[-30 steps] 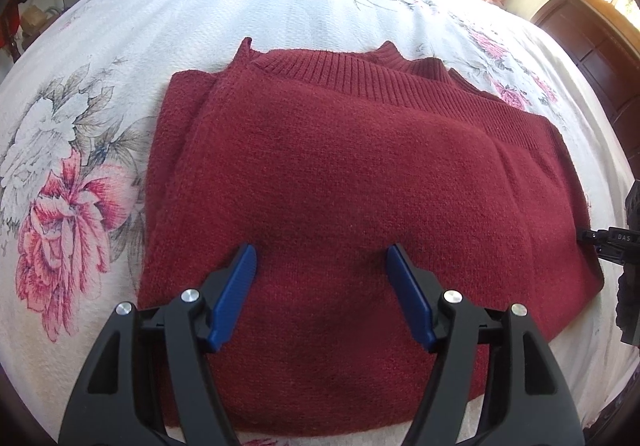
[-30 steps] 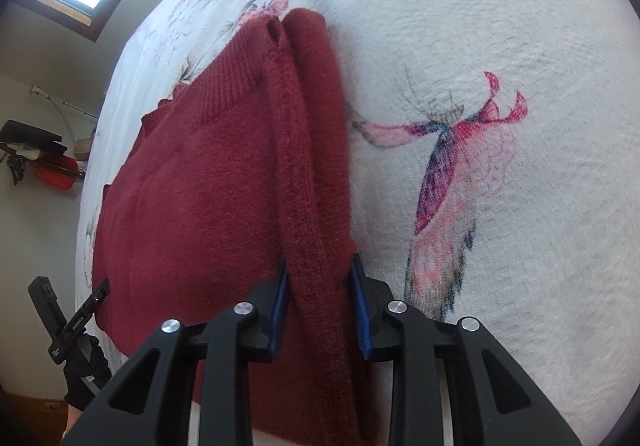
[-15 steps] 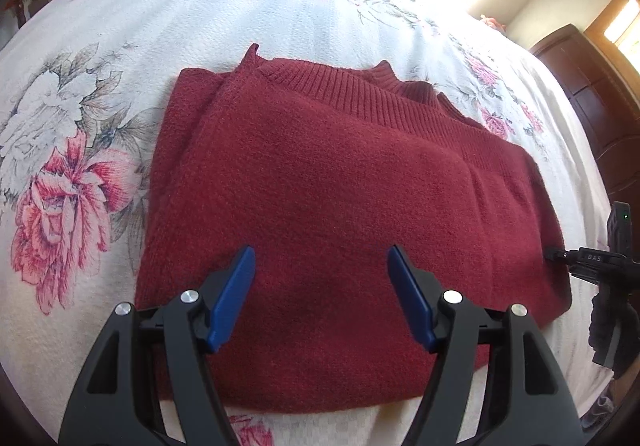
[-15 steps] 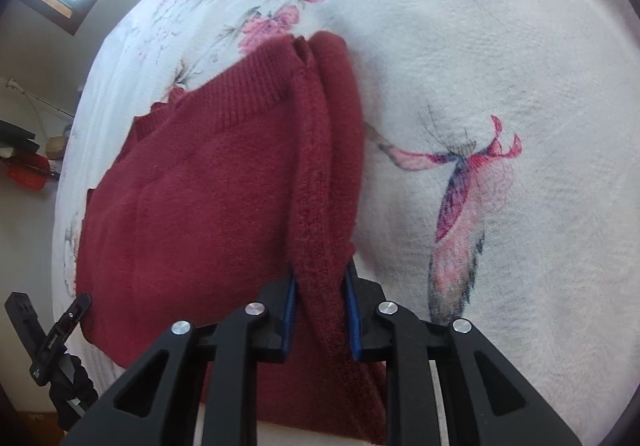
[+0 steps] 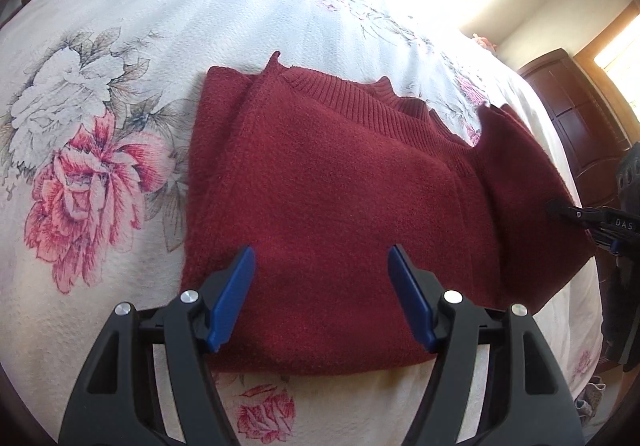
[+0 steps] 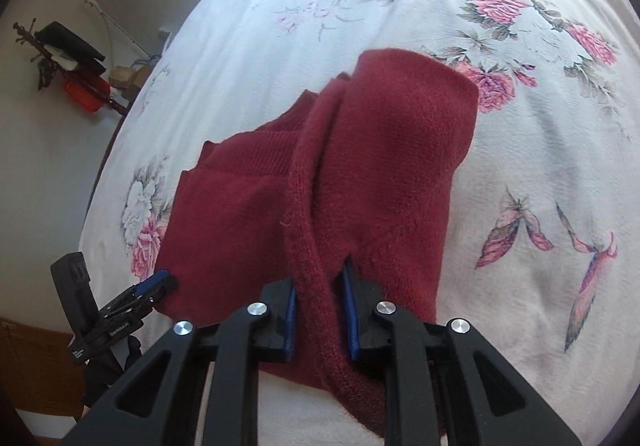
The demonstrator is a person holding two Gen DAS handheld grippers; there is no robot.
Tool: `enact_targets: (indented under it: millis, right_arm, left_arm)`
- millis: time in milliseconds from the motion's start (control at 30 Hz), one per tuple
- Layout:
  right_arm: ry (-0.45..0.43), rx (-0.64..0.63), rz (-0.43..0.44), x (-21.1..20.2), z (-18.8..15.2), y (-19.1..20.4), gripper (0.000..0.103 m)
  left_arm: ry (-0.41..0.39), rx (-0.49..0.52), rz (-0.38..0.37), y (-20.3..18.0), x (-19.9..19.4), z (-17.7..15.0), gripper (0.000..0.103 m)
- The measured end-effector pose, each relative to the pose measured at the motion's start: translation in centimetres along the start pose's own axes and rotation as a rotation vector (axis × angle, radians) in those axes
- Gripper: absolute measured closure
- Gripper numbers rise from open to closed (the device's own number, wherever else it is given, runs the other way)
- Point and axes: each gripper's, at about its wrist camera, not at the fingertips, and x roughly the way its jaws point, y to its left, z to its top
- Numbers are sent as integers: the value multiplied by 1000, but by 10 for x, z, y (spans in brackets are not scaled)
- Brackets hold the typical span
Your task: Fold small clothes
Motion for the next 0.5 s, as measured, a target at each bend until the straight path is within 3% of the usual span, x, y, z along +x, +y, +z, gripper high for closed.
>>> enact_targets:
  millis: [367, 500]
  right_arm:
    - [103, -13, -11, 71, -19, 30, 82]
    - [101, -2, 53, 79, -24, 31, 58]
  left_arm:
    - [-10, -7, -37, -3, -10, -1, 34]
    - [-4, -13, -49, -5, -9, 0, 34]
